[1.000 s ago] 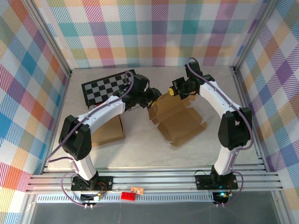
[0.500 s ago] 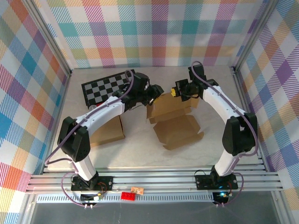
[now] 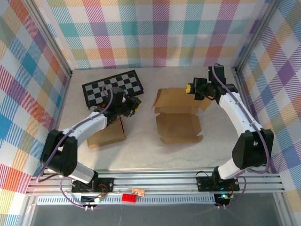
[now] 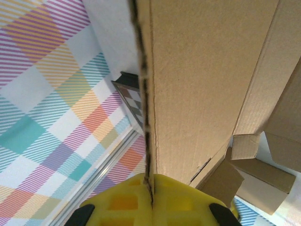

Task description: Fold the paper box

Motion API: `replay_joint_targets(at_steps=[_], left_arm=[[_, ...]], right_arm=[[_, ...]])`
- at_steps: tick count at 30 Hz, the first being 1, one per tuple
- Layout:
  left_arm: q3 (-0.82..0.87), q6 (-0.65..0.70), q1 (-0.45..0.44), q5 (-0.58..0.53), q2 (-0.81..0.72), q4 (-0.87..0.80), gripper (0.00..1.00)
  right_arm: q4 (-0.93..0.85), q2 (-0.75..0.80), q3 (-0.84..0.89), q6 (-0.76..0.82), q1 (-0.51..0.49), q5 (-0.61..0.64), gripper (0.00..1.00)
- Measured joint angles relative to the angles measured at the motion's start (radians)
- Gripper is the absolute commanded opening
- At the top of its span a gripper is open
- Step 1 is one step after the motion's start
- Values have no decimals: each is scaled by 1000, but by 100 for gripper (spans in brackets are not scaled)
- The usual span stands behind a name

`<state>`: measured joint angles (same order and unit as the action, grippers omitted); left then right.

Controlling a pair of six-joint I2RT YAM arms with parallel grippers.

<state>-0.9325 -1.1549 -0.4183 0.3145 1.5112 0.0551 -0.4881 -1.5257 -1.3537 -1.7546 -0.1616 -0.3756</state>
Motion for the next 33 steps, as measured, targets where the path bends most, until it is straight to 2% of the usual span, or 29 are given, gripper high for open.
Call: replay_joint_targets(at_steps=[5,11,18,26,33], left_arm=[[88,-84,-8,33,130,209,25],[98,-155,-63,36,229,412,35],[106,-244,-120,32,325,621,35],[126,-298,-150,6,362,735,39],[130,-288,-187,-24,357,750,43]], right_arm=[[-3,39,1,-23,21,-6,0],[-3,44,7,-40,36,-13,0],[-1,44,11,-46,45,-24,0],[5,43,15,-56,46,-33,0],[30,41,37,-69,50,-46,0]])
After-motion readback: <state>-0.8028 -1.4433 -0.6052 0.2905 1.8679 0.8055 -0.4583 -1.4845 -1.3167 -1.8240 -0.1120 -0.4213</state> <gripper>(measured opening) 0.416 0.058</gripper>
